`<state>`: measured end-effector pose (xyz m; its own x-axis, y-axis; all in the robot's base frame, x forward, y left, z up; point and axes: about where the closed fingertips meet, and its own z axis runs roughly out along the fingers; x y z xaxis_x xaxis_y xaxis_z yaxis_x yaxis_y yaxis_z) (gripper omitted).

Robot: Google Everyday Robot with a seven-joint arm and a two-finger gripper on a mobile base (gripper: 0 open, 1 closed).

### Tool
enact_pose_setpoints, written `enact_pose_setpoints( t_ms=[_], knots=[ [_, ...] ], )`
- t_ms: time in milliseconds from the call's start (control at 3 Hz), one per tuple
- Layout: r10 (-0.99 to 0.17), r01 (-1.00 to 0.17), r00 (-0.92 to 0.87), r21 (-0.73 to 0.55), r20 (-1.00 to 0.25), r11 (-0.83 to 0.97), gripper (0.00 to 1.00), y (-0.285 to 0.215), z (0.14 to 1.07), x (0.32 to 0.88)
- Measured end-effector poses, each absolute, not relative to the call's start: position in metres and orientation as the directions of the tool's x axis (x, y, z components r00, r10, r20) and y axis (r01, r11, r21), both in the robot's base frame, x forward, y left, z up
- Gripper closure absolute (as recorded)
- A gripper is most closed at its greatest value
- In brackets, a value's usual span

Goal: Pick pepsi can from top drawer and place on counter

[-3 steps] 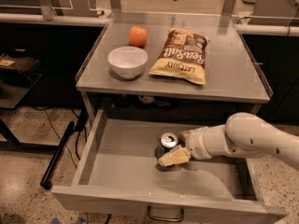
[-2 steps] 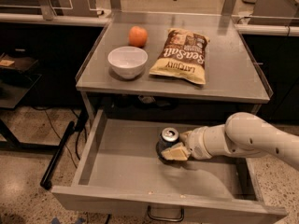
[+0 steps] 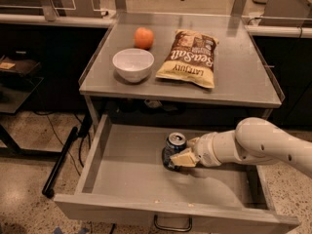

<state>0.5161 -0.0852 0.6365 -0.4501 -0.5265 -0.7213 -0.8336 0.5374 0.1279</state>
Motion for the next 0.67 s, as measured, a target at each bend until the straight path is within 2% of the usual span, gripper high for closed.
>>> enact_pose_setpoints(
  t_ms=[667],
  knots=[
    [-0.490,-0.802,-0.483,0.141,-0.726,0.581,1.00,-0.106,0.705,0.487]
  ],
)
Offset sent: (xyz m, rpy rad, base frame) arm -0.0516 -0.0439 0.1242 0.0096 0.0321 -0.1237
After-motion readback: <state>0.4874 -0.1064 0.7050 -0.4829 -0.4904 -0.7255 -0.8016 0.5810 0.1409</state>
